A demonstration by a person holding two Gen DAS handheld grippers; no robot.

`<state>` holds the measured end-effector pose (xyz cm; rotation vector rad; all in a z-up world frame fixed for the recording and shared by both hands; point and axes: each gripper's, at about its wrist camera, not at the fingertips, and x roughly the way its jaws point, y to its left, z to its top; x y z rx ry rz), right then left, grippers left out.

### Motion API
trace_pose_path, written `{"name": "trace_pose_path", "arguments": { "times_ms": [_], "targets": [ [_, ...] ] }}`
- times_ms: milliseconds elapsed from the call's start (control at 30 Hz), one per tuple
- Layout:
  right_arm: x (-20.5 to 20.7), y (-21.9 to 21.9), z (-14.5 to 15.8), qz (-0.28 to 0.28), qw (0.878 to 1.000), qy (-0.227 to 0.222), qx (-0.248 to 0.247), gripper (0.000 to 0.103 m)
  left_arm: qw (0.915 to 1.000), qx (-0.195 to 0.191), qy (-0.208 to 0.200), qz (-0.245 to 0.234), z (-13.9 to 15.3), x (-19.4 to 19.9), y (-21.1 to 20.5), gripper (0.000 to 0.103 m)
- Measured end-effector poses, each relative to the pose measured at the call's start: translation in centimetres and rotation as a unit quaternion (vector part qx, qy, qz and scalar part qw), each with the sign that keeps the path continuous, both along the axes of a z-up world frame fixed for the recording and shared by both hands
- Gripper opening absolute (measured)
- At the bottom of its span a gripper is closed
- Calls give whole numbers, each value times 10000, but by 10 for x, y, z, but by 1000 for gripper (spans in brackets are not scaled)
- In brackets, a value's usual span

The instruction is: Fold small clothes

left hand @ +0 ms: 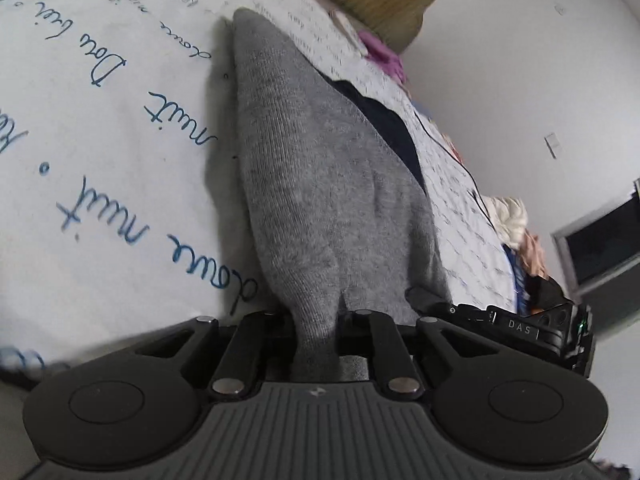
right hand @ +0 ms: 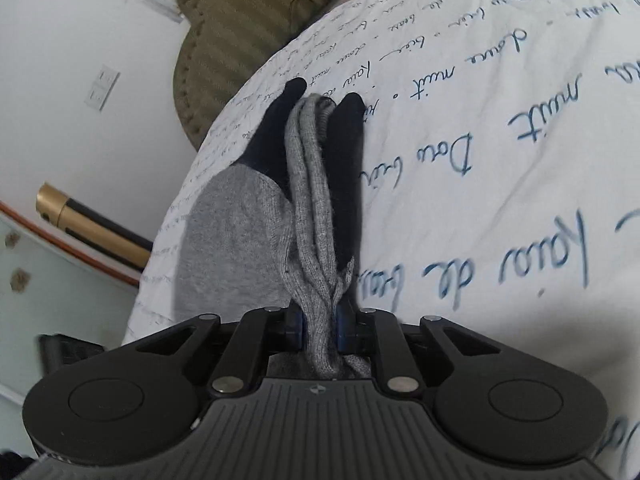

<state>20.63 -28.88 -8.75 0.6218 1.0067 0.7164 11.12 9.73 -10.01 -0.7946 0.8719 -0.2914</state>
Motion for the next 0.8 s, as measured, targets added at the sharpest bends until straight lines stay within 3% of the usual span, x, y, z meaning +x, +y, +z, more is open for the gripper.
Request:
{"name": "trace_pose_path", "arguments": {
  "times_ms": [67,133,200,233,300,367,433,467,533,567,600,700,800],
  "targets": [
    [-10,6,8,7,10000,17,56,18,9997,127,-131,-180,17,-5,12,12],
    [-23,17,15,95,9999,-64,-16,18,9976,512,-281,-375,33,-12,22,12],
    [-34,25,5,43,10000,4,37,19,9950,893,-162,-404,31,-12,31,15],
    [-37,27,-4,-102,9999,113,53,23,9939,1010,-47,-439,24,-10,34,17],
    [-44,24,-16,-376,9990,111,214,29,9950,874,-12,-482,16,-14,37,19],
    [-47,14,-13,-590,9966,262,509,36,9945,922,-26,-493,25,-22,39,26],
    [-47,2,2,-667,9959,128,592,45,9915,1262,-209,-240,43,-36,45,28],
    [-47,-4,14,-697,9963,-111,500,45,9882,1452,-479,-104,54,-45,47,31],
    [-39,-9,38,-683,9960,-553,151,45,9759,1922,-1034,43,78,-51,46,45],
    [-31,-8,48,-650,9952,-724,-11,45,9674,2190,-1266,88,88,-50,39,72],
    [-20,-4,56,-614,9943,-853,-160,46,9590,2429,-1459,99,91,-47,30,92],
    [20,22,67,-349,9927,-1084,-407,50,9396,3085,-1478,-85,79,-35,-7,92],
    [53,43,62,-331,9880,-1177,-946,50,9334,3336,-1291,-277,56,-34,-28,92]
  ]
}}
